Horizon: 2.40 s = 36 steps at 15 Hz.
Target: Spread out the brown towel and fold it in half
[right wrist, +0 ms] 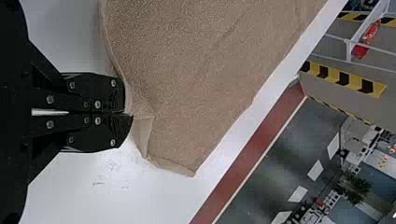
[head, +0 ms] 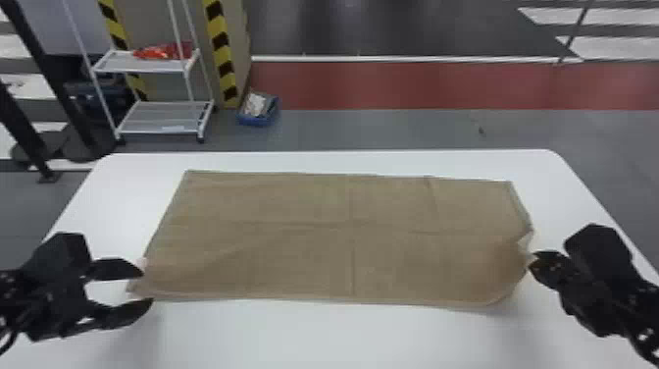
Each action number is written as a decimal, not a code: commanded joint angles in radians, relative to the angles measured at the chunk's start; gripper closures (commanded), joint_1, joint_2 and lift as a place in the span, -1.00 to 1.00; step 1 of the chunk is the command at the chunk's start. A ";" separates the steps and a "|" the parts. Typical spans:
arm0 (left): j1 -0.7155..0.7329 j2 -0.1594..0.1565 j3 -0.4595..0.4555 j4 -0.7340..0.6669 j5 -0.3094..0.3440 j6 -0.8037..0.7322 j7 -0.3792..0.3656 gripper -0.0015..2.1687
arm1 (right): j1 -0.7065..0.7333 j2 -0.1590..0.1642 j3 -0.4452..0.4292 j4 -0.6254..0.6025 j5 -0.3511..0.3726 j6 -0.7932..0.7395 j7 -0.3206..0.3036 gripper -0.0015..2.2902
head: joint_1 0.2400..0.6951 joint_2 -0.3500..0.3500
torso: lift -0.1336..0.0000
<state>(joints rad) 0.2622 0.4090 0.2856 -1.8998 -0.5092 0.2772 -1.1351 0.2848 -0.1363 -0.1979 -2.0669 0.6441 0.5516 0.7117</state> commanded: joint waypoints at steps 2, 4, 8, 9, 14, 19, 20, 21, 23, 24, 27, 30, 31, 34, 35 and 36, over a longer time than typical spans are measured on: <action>-0.008 0.034 -0.003 0.039 -0.020 -0.039 0.003 -0.44 | 0.008 0.000 -0.009 -0.013 -0.003 0.003 0.000 0.03 | 1.00 0.07 | -0.84; -0.017 0.040 -0.013 0.068 -0.031 -0.088 -0.005 -0.44 | 0.010 0.003 -0.009 -0.019 -0.003 0.006 0.000 0.03 | 1.00 0.10 | -0.84; -0.044 0.045 -0.042 0.123 -0.061 -0.137 0.020 -0.44 | 0.014 0.004 -0.012 -0.030 -0.003 0.006 0.000 0.03 | 1.00 0.10 | -0.84; -0.047 0.045 -0.045 0.131 -0.063 -0.140 0.032 -0.44 | 0.016 0.006 -0.014 -0.032 -0.003 0.006 0.000 0.03 | 1.00 0.10 | -0.84; -0.067 0.045 -0.060 0.140 -0.109 -0.143 0.047 0.27 | 0.024 0.006 -0.031 -0.038 -0.011 0.006 0.000 0.03 | 1.00 0.08 | -0.84; -0.072 0.066 0.017 0.008 -0.106 -0.137 -0.146 0.27 | -0.042 0.000 -0.075 -0.035 -0.047 0.061 0.026 0.03 | 1.00 0.04 | -0.84; -0.101 0.068 0.009 0.001 -0.107 -0.118 -0.172 0.27 | -0.073 -0.002 -0.080 -0.024 -0.046 0.101 0.029 0.03 | 1.00 0.03 | -0.84; -0.135 0.076 -0.006 0.001 -0.109 -0.103 -0.187 0.26 | -0.102 -0.003 -0.078 -0.013 -0.037 0.138 0.035 0.03 | 1.00 0.01 | -0.84; -0.195 0.080 -0.046 0.022 -0.124 -0.088 -0.192 0.26 | -0.153 -0.005 -0.067 0.007 -0.015 0.218 0.051 0.03 | 1.00 -0.03 | -0.84; -0.233 0.083 -0.079 0.056 -0.132 -0.088 -0.193 0.26 | -0.179 -0.009 -0.061 0.021 -0.001 0.261 0.066 0.03 | 1.00 -0.07 | -0.84; -0.348 0.088 -0.154 0.169 -0.143 -0.091 -0.184 0.26 | -0.246 -0.011 -0.055 0.053 0.022 0.334 0.112 0.03 | 1.00 -0.12 | -0.84; -0.440 0.093 -0.203 0.260 -0.147 -0.097 -0.169 0.26 | -0.305 -0.005 -0.052 0.077 0.039 0.377 0.140 0.03 | 1.00 -0.14 | -0.84; -0.454 0.094 -0.206 0.281 -0.147 -0.106 -0.161 0.26 | -0.335 -0.003 -0.048 0.094 0.055 0.426 0.161 0.03 | 1.00 -0.14 | -0.84; -0.489 0.100 -0.217 0.320 -0.147 -0.115 -0.149 0.26 | -0.388 -0.006 -0.069 0.117 0.062 0.466 0.249 0.03 | 1.00 -0.14 | -0.84; -0.495 0.106 -0.217 0.329 -0.146 -0.128 -0.149 0.26 | -0.392 -0.008 -0.081 0.116 0.080 0.460 0.318 0.03 | 1.00 -0.12 | -0.84; -0.498 0.114 -0.215 0.329 -0.144 -0.131 -0.150 0.26 | -0.395 -0.011 -0.103 0.108 0.101 0.448 0.416 0.03 | 1.00 -0.11 | -0.84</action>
<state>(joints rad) -0.2292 0.5134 0.0693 -1.5773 -0.6556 0.1556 -1.2838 -0.1030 -0.1439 -0.2752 -1.9515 0.7191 1.0125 1.0573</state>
